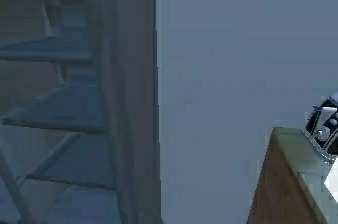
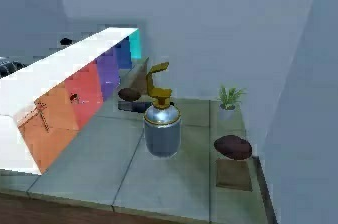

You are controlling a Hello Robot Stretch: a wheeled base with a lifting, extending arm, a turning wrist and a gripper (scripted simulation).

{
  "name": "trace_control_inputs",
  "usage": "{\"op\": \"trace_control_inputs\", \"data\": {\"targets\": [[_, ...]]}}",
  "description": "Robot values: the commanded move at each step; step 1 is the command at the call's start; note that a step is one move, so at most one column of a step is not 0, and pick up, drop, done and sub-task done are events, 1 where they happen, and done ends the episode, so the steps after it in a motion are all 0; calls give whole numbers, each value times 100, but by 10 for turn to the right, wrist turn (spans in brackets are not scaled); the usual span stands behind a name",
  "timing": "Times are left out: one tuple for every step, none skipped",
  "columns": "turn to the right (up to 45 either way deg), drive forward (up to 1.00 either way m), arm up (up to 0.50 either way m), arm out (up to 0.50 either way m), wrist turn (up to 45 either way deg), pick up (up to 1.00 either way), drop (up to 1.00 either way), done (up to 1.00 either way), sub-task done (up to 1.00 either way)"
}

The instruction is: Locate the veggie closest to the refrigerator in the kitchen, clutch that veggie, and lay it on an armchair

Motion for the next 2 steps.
{"op": "trace_control_inputs", "data": {"targets": [[-450,0,0,0,0,0,0,0,0],[-420,0,0,0,0,0,0,0,0]]}}
